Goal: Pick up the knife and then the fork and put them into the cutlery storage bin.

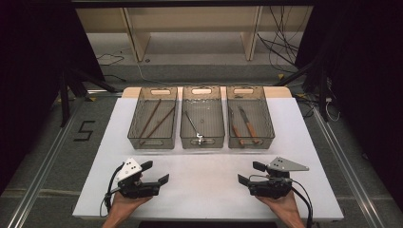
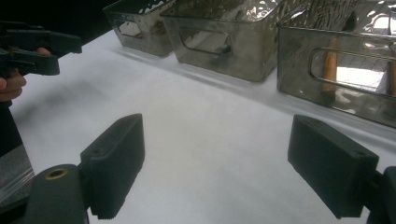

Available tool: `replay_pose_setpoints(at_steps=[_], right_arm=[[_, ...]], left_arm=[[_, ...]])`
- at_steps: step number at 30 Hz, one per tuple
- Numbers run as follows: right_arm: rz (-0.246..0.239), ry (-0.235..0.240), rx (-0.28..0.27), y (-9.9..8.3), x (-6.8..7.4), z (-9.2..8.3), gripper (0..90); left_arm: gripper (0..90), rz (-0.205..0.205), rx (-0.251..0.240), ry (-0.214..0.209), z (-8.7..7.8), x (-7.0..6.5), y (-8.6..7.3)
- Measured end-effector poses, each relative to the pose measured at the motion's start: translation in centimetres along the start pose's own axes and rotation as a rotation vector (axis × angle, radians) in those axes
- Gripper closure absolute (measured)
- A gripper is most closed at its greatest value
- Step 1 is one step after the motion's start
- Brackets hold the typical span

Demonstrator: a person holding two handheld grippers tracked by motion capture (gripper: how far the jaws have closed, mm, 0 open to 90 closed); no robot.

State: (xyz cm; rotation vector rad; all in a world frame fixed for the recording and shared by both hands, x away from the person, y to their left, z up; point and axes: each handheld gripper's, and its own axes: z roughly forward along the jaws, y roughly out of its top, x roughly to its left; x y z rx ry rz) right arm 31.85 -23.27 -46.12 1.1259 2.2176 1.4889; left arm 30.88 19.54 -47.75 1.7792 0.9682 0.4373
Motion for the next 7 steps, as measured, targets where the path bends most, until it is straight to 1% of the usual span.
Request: replay_pose_setpoints(at_steps=[7], right_arm=[[-0.005, -0.004, 0.001, 0.02, 0.03, 0.03, 19.6]], left_arm=[[16.7, 0.001, 0.001, 0.0, 0.02, -0.01, 0.0]])
